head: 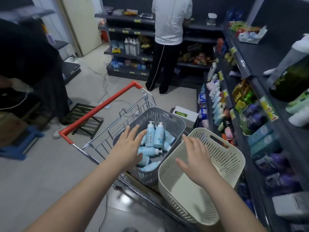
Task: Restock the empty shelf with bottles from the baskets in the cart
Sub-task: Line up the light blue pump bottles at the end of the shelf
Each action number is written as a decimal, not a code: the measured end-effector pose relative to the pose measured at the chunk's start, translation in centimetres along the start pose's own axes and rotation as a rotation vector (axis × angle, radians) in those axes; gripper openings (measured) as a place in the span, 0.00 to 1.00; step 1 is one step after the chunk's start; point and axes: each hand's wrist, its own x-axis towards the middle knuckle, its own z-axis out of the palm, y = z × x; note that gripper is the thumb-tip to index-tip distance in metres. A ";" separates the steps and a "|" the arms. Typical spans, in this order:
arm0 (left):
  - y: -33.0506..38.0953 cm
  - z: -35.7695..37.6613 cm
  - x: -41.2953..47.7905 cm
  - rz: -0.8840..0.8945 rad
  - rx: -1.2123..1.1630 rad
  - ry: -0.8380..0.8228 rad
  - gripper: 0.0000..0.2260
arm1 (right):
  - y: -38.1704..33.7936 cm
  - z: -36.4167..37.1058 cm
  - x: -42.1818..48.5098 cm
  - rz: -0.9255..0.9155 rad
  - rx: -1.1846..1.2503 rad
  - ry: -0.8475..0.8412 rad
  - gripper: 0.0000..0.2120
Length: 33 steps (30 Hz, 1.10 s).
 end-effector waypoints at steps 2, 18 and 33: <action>0.1 0.4 1.0 -0.016 -0.002 -0.021 0.38 | 0.1 0.2 1.5 -0.016 -0.005 -0.021 0.39; -5.9 6.0 15.6 0.133 -0.038 -0.253 0.43 | -1.8 6.7 16.4 0.072 0.002 -0.159 0.38; -7.3 15.3 28.4 0.091 -0.152 -0.559 0.44 | 1.5 17.8 28.2 0.454 0.047 -0.396 0.38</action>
